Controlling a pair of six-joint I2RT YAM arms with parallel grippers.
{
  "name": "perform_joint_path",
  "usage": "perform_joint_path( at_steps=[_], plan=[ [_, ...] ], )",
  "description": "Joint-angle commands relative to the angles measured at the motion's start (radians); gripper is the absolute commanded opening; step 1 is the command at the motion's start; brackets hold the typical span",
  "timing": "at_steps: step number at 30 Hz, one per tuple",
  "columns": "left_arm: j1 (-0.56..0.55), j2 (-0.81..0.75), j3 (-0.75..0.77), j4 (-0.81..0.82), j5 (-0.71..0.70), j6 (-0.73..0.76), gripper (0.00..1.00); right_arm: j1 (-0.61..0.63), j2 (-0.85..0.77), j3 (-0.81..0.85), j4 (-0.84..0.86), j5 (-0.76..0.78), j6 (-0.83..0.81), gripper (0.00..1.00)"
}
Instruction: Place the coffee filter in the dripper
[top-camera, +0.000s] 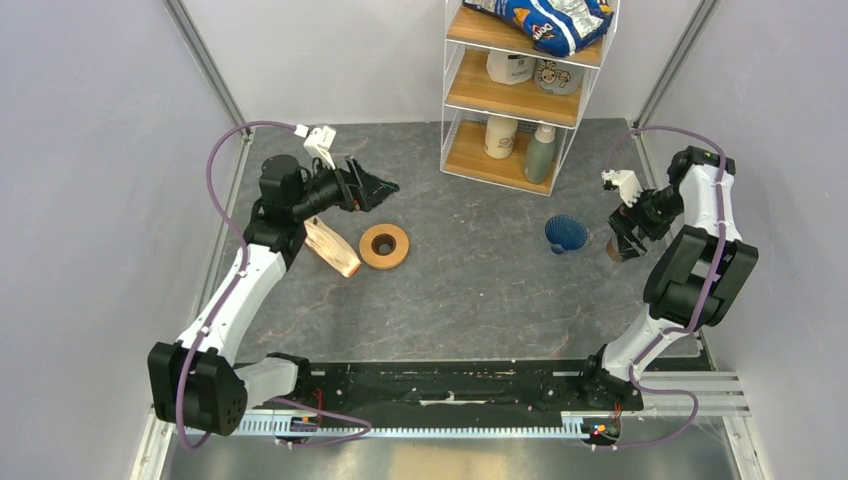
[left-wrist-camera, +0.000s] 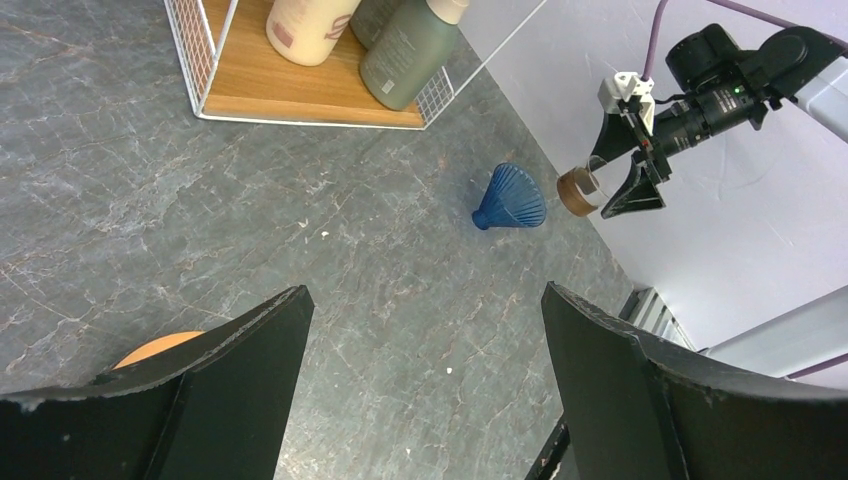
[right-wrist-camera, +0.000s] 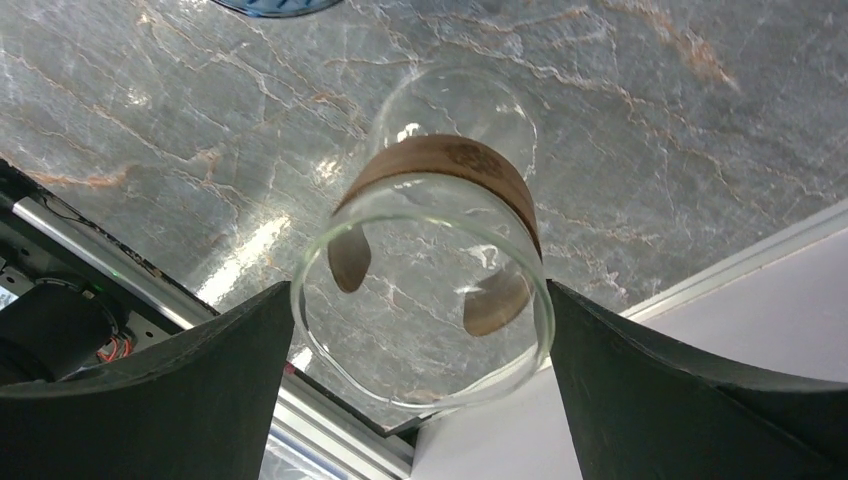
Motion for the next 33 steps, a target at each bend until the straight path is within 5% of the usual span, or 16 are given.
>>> perform_joint_path(
  at_steps=[1, 12, 19, 33],
  plan=[
    [0.007, 0.001, 0.045, 0.016, -0.001, 0.006, 0.93, 0.017, -0.005, -0.012, 0.007, -0.024, -0.03, 0.99],
    [0.007, -0.002, 0.047, 0.014, -0.004, 0.015, 0.92, 0.025, -0.103, -0.076, -0.082, -0.027, -0.108, 0.83],
    [0.007, 0.001, 0.039, 0.029, 0.002, 0.005, 0.93, 0.07, -0.213, -0.172, -0.124, -0.054, -0.122, 0.82],
    [0.007, -0.016, 0.041, 0.008, -0.002, 0.01, 0.93, 0.391, -0.369, -0.288, -0.033, -0.1, 0.072, 0.83]
  ],
)
